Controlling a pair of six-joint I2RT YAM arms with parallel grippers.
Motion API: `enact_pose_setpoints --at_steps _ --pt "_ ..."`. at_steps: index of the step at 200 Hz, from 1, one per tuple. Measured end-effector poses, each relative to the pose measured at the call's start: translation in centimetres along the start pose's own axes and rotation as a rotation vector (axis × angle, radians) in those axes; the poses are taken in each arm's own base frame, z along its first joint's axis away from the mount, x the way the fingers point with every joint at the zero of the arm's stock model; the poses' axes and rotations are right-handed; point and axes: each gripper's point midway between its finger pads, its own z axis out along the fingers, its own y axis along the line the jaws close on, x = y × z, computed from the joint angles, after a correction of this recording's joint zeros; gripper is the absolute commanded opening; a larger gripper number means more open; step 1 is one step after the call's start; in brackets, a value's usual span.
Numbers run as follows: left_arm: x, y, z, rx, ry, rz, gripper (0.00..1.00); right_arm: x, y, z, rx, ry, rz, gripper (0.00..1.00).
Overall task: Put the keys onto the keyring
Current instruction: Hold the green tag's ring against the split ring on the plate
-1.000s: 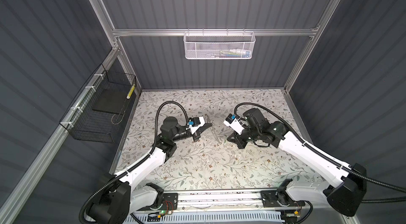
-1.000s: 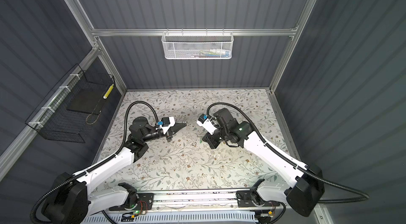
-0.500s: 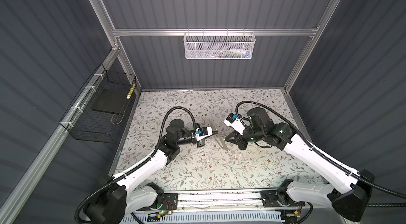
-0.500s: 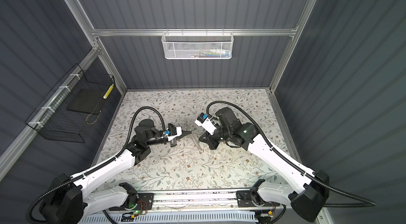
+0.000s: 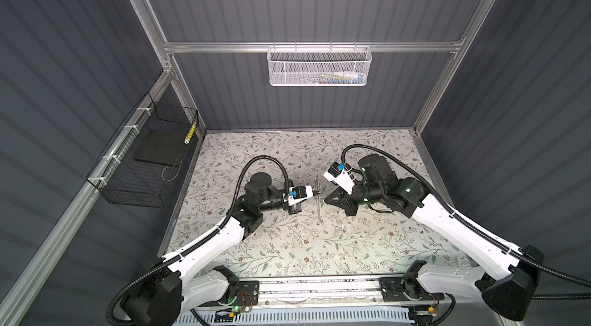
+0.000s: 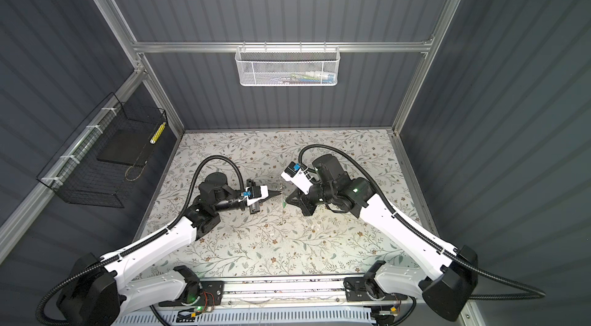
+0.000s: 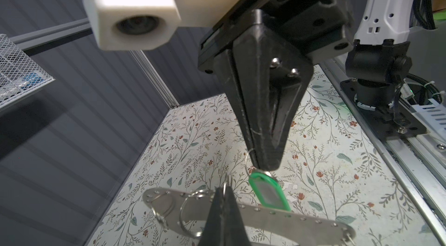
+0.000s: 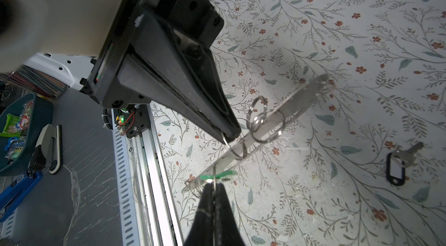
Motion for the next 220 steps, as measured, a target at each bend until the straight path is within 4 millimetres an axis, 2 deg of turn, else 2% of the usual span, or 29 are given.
enact_pose_setpoints --at_steps 220 --pt "-1.3 -0.9 -0.4 0.037 -0.017 0.06 0.0 0.0 -0.3 0.3 -0.002 0.004 0.036 0.0"
